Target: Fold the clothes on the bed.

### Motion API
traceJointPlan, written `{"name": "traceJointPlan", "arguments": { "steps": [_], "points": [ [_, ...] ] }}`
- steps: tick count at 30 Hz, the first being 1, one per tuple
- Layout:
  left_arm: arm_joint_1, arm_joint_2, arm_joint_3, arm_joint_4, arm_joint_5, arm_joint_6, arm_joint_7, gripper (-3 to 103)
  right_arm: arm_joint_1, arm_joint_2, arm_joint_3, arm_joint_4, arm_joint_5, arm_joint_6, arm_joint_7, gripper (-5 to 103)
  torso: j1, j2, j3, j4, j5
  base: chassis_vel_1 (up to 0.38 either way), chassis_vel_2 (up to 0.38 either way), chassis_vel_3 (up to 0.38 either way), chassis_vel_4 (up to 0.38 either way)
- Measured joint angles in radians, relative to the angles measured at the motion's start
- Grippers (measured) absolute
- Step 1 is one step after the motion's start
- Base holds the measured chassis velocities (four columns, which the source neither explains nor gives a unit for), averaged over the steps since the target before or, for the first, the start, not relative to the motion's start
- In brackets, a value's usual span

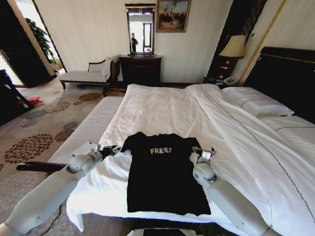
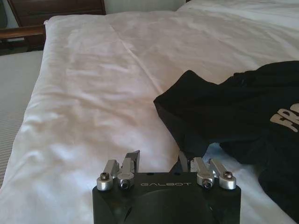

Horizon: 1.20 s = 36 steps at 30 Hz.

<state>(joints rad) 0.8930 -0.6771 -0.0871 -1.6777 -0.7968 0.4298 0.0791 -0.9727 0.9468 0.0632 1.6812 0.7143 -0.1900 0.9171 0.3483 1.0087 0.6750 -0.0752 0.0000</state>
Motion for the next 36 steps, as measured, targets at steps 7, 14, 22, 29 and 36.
{"name": "traceJointPlan", "arguments": {
  "steps": [7, 14, 22, 29, 36],
  "points": [
    [-0.025, -0.055, 0.037, 0.043, 0.014, -0.007, -0.010, 82, 0.011, 0.005, -0.013, -0.019, -0.005, 0.004, -0.005, 100, 0.000, 0.000, 0.000, -0.0001, -0.0001, 0.000, 0.000, 0.000, 0.000],
    [-0.042, -0.095, 0.053, 0.065, 0.017, -0.014, -0.016, 98, 0.022, 0.012, -0.029, -0.034, -0.006, 0.004, -0.005, 100, 0.000, 0.000, 0.000, 0.0000, 0.0002, 0.000, 0.000, 0.000, 0.000],
    [-0.046, -0.160, 0.058, 0.091, 0.022, -0.032, -0.038, 74, 0.031, 0.020, -0.044, -0.044, -0.009, 0.004, -0.004, 100, 0.000, 0.000, 0.000, -0.0002, -0.0001, 0.000, 0.000, 0.000, 0.000],
    [-0.045, -0.154, 0.055, 0.093, 0.022, -0.038, -0.041, 46, 0.032, 0.020, -0.045, -0.048, -0.011, 0.004, -0.003, 100, 0.000, 0.000, 0.000, -0.0001, 0.0000, 0.000, 0.000, 0.000, 0.000],
    [-0.028, -0.149, 0.037, 0.084, 0.020, -0.040, -0.043, 19, 0.034, 0.021, -0.044, -0.046, -0.011, 0.004, -0.003, 100, 0.000, 0.000, 0.000, -0.0001, -0.0001, 0.000, 0.000, 0.000, 0.000]
  ]
}}
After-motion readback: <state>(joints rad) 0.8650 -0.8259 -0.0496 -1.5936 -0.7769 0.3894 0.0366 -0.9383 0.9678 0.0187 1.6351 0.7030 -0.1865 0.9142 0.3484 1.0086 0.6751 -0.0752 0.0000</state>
